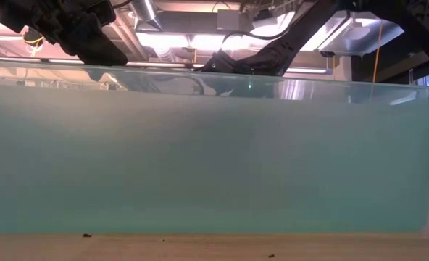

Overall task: Pick & Place Kitchen Items
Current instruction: Put the black spatula into the transparent bin

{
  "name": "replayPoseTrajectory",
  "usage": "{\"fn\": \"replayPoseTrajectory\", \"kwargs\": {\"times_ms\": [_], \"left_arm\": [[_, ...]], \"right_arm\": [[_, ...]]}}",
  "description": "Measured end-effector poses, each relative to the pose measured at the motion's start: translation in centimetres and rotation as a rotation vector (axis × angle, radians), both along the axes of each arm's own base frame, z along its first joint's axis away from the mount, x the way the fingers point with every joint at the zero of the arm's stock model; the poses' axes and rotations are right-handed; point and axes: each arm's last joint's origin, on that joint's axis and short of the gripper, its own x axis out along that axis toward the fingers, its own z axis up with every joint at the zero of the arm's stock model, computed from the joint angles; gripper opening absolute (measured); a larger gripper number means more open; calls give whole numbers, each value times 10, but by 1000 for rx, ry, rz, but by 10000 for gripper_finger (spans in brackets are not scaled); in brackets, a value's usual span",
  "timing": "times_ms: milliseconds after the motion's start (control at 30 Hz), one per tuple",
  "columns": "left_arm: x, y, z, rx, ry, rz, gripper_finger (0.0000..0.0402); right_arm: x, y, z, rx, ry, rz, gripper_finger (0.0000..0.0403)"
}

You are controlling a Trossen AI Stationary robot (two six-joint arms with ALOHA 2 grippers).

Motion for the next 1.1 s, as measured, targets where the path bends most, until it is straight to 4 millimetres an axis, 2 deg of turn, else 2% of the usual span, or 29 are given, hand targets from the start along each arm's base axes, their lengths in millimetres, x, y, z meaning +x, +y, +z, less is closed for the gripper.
{"fn": "replayPoseTrajectory", "kwargs": {"times_ms": [267, 467, 733, 900, 1100], "left_arm": [[0, -2, 0, 13, -2, -41, 20], [1, -8, 3, 36, -36, -82, 20], [3, -19, 7, 51, -85, -153, 20], [2, -26, 9, 49, -103, -192, 20], [2, -33, 10, 54, -115, -240, 20]], "right_arm": [[5, 0, 17, 21, 69, -10, 108], [14, 5, 31, 8, 43, 3, 108], [21, 12, 47, -106, 35, -32, 108], [21, 17, 70, -161, 1, -31, 108], [10, 27, 118, -246, -87, -38, 108]]}}
